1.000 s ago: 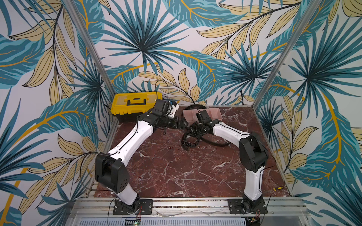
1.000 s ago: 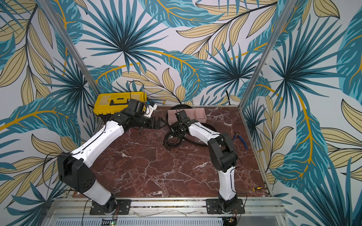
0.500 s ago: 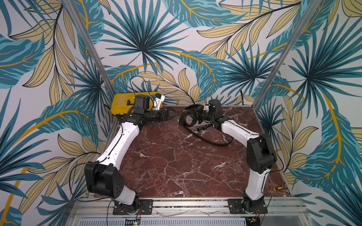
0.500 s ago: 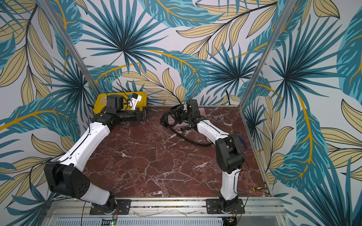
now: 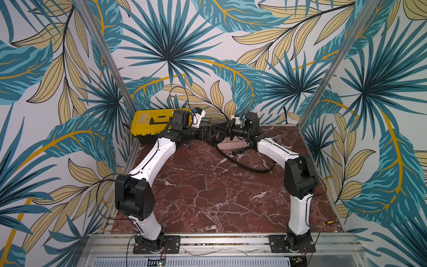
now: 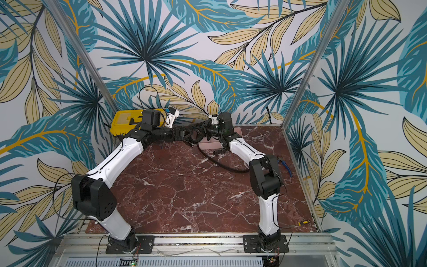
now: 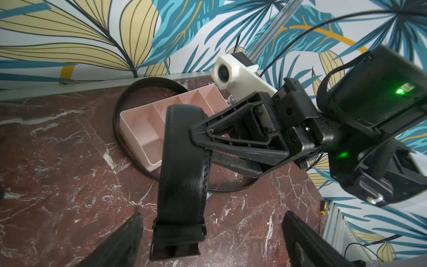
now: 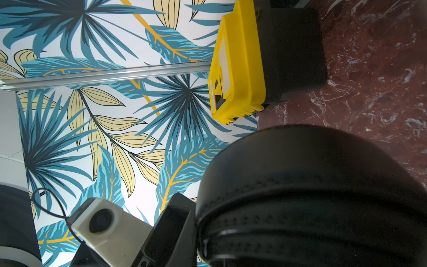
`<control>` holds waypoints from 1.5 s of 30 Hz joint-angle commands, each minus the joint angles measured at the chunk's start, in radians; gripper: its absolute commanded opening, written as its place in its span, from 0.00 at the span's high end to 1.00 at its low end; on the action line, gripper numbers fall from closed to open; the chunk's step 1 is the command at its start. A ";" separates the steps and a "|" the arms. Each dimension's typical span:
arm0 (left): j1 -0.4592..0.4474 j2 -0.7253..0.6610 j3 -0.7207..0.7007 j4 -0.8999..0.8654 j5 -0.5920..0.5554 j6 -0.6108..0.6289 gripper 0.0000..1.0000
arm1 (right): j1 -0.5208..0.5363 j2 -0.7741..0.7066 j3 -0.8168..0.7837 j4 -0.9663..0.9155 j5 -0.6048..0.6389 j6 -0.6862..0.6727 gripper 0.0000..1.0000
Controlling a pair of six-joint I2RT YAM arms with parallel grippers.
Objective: Place the belts into the storage roll
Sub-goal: Pick up the belt from the center of the board.
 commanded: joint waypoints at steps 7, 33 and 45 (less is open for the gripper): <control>-0.020 0.166 0.161 -0.032 -0.017 0.045 0.24 | 0.002 0.038 0.035 0.130 -0.060 0.032 1.00; -0.059 0.252 0.290 -0.163 -0.138 0.032 1.00 | -0.015 0.107 0.101 0.089 -0.053 0.021 1.00; -0.120 0.437 0.551 -0.165 -0.357 -0.105 1.00 | -0.115 0.005 0.073 -0.272 0.112 -0.293 0.57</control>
